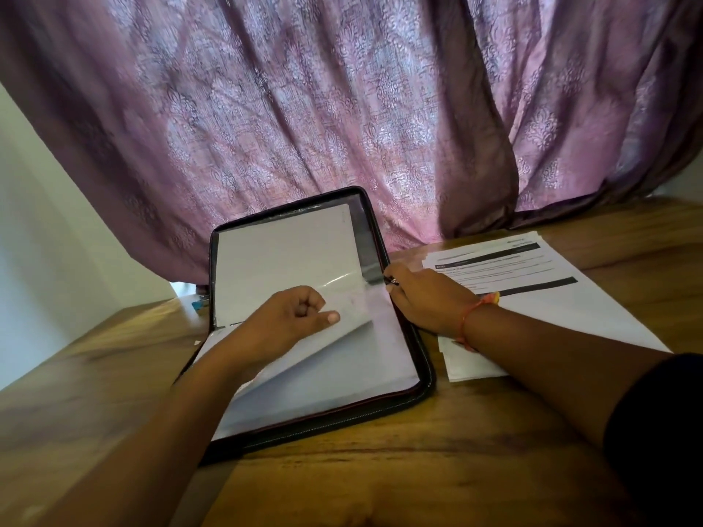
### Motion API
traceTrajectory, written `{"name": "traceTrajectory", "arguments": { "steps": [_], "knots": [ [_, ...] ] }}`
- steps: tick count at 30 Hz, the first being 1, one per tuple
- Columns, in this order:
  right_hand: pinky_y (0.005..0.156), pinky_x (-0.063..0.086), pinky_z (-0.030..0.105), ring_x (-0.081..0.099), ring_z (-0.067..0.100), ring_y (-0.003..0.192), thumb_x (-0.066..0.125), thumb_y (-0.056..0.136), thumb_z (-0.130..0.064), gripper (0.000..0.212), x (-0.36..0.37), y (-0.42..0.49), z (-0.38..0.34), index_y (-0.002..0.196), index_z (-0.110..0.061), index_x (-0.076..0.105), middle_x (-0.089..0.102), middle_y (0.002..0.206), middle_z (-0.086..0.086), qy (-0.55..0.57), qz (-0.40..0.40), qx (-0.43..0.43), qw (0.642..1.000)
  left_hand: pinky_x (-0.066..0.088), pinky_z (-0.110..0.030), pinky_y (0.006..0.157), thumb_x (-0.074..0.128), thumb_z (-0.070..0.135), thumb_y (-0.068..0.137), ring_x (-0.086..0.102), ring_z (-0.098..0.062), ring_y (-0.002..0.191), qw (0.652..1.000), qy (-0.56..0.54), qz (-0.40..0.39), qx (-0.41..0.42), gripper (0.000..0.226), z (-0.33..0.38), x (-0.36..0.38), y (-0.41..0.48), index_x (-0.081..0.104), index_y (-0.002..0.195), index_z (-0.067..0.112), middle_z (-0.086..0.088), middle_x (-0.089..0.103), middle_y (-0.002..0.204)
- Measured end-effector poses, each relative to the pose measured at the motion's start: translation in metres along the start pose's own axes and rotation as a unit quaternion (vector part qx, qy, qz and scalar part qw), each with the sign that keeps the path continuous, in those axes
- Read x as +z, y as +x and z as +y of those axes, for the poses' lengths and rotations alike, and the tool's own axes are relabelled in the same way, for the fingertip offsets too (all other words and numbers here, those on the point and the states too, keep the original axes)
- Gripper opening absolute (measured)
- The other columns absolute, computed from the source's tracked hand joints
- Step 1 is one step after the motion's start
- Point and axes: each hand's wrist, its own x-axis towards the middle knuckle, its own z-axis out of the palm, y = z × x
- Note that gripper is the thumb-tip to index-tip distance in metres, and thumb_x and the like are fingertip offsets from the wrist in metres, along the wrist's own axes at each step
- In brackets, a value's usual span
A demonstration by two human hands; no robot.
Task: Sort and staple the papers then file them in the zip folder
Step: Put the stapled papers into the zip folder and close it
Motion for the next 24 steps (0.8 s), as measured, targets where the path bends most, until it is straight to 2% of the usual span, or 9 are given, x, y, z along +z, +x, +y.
{"name": "traceTrajectory", "arguments": {
  "steps": [3, 6, 8, 12, 14, 16, 19, 22, 24],
  "knots": [
    [0.062, 0.051, 0.033, 0.055, 0.017, 0.064, 0.035, 0.105, -0.028, 0.028, -0.002, -0.001, 0.000, 0.126, -0.016, 0.049, 0.060, 0.084, 0.004, 0.003, 0.007, 0.009, 1.000, 0.038, -0.027, 0.065, 0.079, 0.035, 0.083, 0.045, -0.015, 0.067, 0.999, 0.016, 0.032, -0.016, 0.022, 0.006, -0.008, 0.008, 0.066, 0.081, 0.018, -0.003, 0.054, 0.068],
    [0.060, 0.047, 0.027, 0.056, 0.018, 0.070, 0.035, 0.105, -0.023, 0.029, 0.000, 0.000, -0.001, 0.130, -0.014, 0.048, 0.061, 0.091, 0.005, -0.033, -0.002, 0.014, 0.999, 0.039, -0.022, 0.062, 0.081, 0.032, 0.083, 0.050, -0.011, 0.061, 0.988, 0.122, 0.090, 0.013, 0.019, 0.019, -0.018, 0.023, 0.068, 0.076, 0.021, 0.005, 0.061, 0.065],
    [0.059, 0.044, 0.025, 0.056, 0.020, 0.072, 0.038, 0.103, -0.019, 0.029, 0.001, 0.002, -0.002, 0.130, -0.015, 0.047, 0.058, 0.094, 0.005, -0.019, -0.004, 0.032, 0.999, 0.041, -0.025, 0.064, 0.077, 0.038, 0.087, 0.058, -0.013, 0.073, 0.952, 0.269, 0.139, 0.048, 0.019, 0.030, -0.026, 0.036, 0.065, 0.078, 0.026, 0.009, 0.063, 0.074],
    [0.079, 0.053, 0.038, 0.062, 0.033, 0.093, 0.039, 0.099, -0.020, 0.031, 0.001, 0.005, -0.003, 0.130, -0.018, 0.044, 0.059, 0.113, 0.009, -0.029, -0.012, 0.047, 0.998, 0.042, -0.038, 0.076, 0.070, 0.039, 0.092, 0.060, -0.030, 0.093, 0.848, 0.456, 0.236, 0.132, 0.022, 0.057, -0.036, 0.067, 0.072, 0.089, 0.017, -0.003, 0.069, 0.092],
    [0.079, 0.053, 0.038, 0.062, 0.032, 0.092, 0.038, 0.099, -0.021, 0.030, 0.000, 0.004, -0.003, 0.129, -0.018, 0.044, 0.059, 0.112, 0.009, -0.030, -0.010, 0.050, 0.998, 0.040, -0.038, 0.069, 0.068, 0.031, 0.094, 0.060, -0.034, 0.093, 0.803, 0.508, 0.258, 0.178, 0.020, 0.069, -0.036, 0.086, 0.073, 0.094, 0.012, -0.009, 0.065, 0.097],
    [0.077, 0.055, 0.036, 0.064, 0.028, 0.087, 0.041, 0.100, -0.023, 0.028, 0.002, 0.004, 0.000, 0.127, -0.017, 0.046, 0.063, 0.109, 0.009, -0.034, -0.007, 0.037, 0.999, 0.036, -0.036, 0.062, 0.065, 0.025, 0.097, 0.062, -0.036, 0.087, 0.778, 0.538, 0.267, 0.185, 0.017, 0.077, -0.035, 0.105, 0.070, 0.094, 0.009, -0.010, 0.059, 0.097],
    [0.074, 0.056, 0.030, 0.065, 0.020, 0.082, 0.047, 0.101, -0.027, 0.035, 0.004, 0.004, 0.001, 0.134, -0.016, 0.046, 0.067, 0.100, 0.006, -0.035, -0.006, 0.010, 0.999, 0.039, -0.036, 0.062, 0.062, 0.020, 0.098, 0.063, -0.039, 0.081, 0.787, 0.534, 0.267, 0.156, 0.014, 0.079, -0.035, 0.136, 0.066, 0.092, 0.007, -0.012, 0.057, 0.095],
    [0.075, 0.056, 0.029, 0.064, 0.018, 0.081, 0.047, 0.100, -0.034, 0.041, 0.006, 0.005, 0.003, 0.139, -0.020, 0.040, 0.067, 0.098, 0.004, -0.028, 0.001, 0.016, 0.999, 0.048, -0.041, 0.069, 0.056, 0.008, 0.097, 0.063, -0.039, 0.086, 0.831, 0.475, 0.266, 0.115, 0.011, 0.071, -0.036, 0.168, 0.061, 0.089, 0.004, -0.017, 0.061, 0.093],
    [0.081, 0.057, 0.034, 0.064, 0.019, 0.085, 0.046, 0.100, -0.036, 0.043, 0.007, 0.006, 0.003, 0.140, -0.021, 0.038, 0.067, 0.099, 0.004, -0.036, -0.007, 0.010, 0.999, 0.046, -0.041, 0.072, 0.052, -0.001, 0.095, 0.063, -0.040, 0.090, 0.854, 0.437, 0.267, 0.089, 0.010, 0.064, -0.034, 0.186, 0.056, 0.089, 0.004, -0.020, 0.063, 0.095]
  ]
}}
